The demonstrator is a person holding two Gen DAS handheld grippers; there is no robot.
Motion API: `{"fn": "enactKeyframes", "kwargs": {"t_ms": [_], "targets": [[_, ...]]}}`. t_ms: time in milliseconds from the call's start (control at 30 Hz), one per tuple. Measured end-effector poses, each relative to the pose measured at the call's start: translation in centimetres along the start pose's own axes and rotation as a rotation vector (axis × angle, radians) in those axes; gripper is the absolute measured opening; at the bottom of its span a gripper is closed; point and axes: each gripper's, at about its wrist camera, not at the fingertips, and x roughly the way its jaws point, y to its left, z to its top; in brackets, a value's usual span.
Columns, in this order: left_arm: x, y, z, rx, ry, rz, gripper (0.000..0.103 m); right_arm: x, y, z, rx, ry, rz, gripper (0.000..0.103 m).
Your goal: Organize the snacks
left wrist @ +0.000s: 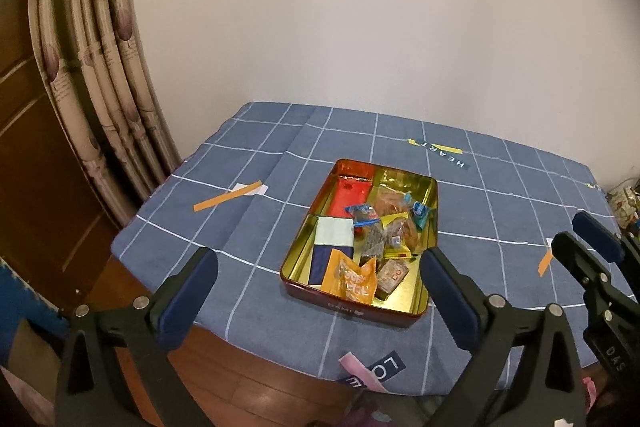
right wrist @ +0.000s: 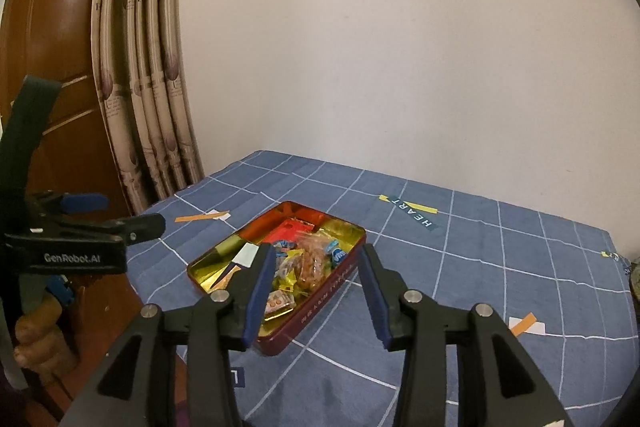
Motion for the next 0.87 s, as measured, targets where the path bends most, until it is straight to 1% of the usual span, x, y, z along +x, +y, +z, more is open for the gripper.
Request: {"fn": "enactKeyframes", "kwargs": {"t_ms": [167, 267, 467, 533, 567, 667, 733, 800, 833, 867], "targets": [[-0.6, 0.0, 0.0, -0.003, 0.001, -0.009, 0.103, -0.9, 0.1, 0.0, -0.009, -0.016, 0.0, 0.046], [-0.5, -0.3, -0.1, 0.011, 0.02, -0.021, 0.103, -1.2, -0.5, -0.1, 0.003, -0.021, -0.005, 0.05], [0.4, -1.0, -0.5, 0.036, 0.054, -0.017, 0.103, -0.5, -3.6, -0.9, 0.053, 0.015, -0.046, 0.051], [0.8, -0.9, -0.7, 0.017, 0.05, -0.015, 0.103, -0.2, -5.0, -1.3, 0.07, 0.027, -0.063, 0.053], [0.9, -0.7, -0.8, 0.002, 0.039, -0.001, 0.103, 0.0, -5.6, -1.5, 0.074, 0.032, -0.071, 0.054], [1.6, -0.2, -0.9, -0.021, 0.045, 0.026, 0.103, 1.2, -8.7, -2.5, 0.096, 0.062, -0.125, 0.054], [2.0, 0.2, -0.9, -0.039, 0.05, 0.041, 0.103, 2.6, -12.1, -3.7, 0.142, 0.102, -0.164, 0.054], [2.3, 0.5, -0.9, -0.045, 0.059, 0.051, 0.103, 4.2, -15.3, -5.0, 0.173, 0.159, -0.23, 0.054], [2.6, 0.5, -0.9, -0.046, 0.067, 0.069, 0.103, 5.2, -17.7, -6.0, 0.206, 0.198, -0.261, 0.054], [2.8, 0.7, -0.9, -0.049, 0.077, 0.08, 0.102, 5.7, -19.2, -6.6, 0.225, 0.22, -0.28, 0.054]]}}
